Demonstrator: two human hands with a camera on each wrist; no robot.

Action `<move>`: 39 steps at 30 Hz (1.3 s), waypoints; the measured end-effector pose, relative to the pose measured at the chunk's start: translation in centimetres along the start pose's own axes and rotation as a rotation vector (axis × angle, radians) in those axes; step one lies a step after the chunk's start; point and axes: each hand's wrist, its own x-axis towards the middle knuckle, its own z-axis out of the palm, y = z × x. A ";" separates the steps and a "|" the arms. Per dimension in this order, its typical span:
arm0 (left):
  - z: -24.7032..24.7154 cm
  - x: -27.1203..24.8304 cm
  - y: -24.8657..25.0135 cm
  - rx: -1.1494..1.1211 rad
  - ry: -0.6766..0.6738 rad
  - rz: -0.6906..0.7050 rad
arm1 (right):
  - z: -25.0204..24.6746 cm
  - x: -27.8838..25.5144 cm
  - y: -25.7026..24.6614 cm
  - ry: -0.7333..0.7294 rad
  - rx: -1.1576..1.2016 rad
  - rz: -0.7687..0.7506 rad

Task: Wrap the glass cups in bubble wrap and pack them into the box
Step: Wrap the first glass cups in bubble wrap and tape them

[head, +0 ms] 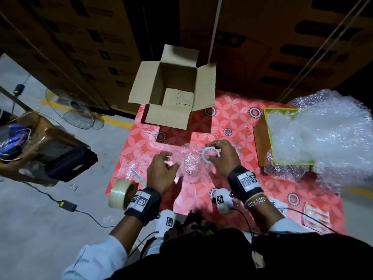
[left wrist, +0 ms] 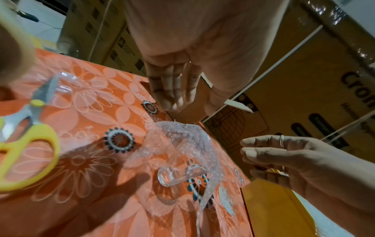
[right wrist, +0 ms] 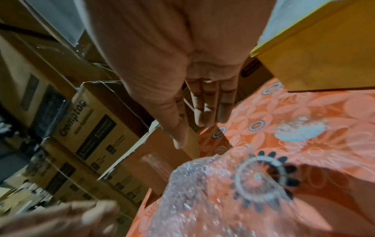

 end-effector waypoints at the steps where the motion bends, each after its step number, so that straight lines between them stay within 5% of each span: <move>1: 0.5 0.9 0.4 0.021 -0.014 0.027 | 0.4 -0.2 0.5 0.005 -0.012 0.028; 9: 3.1 6.1 1.6 0.091 -0.371 0.130 | 3.1 0.4 1.2 -0.103 -0.066 0.170; 18: 2.6 4.1 -0.6 0.084 -0.101 0.324 | 3.7 -4.9 -0.6 -0.073 -0.042 -0.060; 23: 3.2 2.3 -1.0 0.078 -0.118 0.299 | 5.0 -5.0 -0.2 -0.168 -0.306 -0.040; 39: 2.7 1.9 -0.3 -0.050 -0.132 0.240 | 7.2 -3.9 0.5 -0.165 -0.509 -0.113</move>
